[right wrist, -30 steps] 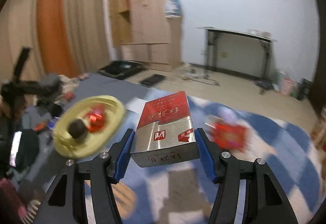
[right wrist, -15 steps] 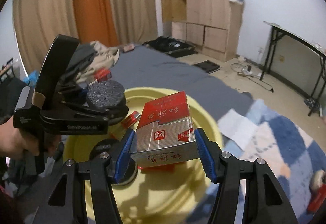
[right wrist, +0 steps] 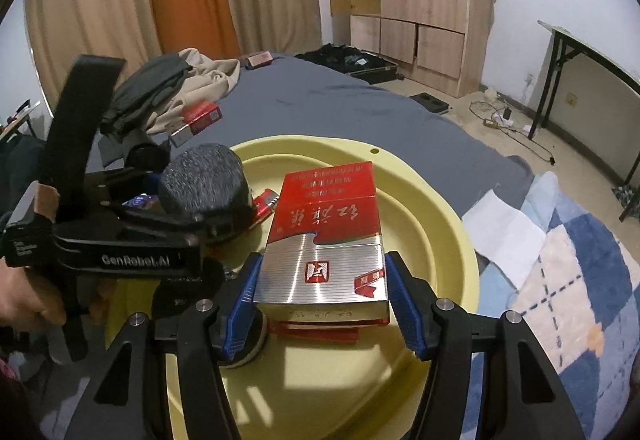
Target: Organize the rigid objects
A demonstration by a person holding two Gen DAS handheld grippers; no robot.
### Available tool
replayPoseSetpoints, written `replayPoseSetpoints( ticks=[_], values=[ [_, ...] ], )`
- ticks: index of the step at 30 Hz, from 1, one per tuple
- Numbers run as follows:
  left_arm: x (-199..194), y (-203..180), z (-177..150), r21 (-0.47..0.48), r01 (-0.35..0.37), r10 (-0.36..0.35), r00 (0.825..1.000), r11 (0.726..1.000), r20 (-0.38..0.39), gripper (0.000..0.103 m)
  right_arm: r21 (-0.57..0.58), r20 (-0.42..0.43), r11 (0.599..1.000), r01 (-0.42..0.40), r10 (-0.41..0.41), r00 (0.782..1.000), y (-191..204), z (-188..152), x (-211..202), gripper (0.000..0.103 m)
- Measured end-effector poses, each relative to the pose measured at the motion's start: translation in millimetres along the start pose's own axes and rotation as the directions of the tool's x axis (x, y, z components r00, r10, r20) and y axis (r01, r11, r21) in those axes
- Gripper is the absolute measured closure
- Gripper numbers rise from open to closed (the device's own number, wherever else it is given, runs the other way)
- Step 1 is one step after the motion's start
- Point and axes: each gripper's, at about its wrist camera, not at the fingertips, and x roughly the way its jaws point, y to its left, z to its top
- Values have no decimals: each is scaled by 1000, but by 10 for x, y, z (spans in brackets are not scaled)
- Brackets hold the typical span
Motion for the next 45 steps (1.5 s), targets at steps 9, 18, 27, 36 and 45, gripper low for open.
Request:
replayPoseSetpoints(
  ticks=[9, 18, 27, 36, 45],
  values=[
    [-795, -256, 351, 34, -26, 26, 1000, 999, 3, 0, 91, 61, 995, -42, 37, 997, -118, -124, -553, 8],
    [-1783, -1766, 473, 222, 61, -80, 994, 973, 78, 0, 275, 186, 958, 77, -131, 974, -658, -772, -2287, 0],
    [-1669, -3213, -315, 240, 285, -293, 956, 928, -1, 0, 444, 122, 861, 248, -333, 935, -1200, -2037, -3734, 0],
    [-1348, -3508, -870, 90, 274, -270, 961, 957, -54, 0, 500, 54, 820, 280, -352, 934, -1341, -2644, -3792, 0],
    [-1242, -3502, -767, 110, 250, -239, 966, 962, -100, 0, 381, 34, 876, 294, -331, 943, -1528, -2619, -3271, 0]
  ],
)
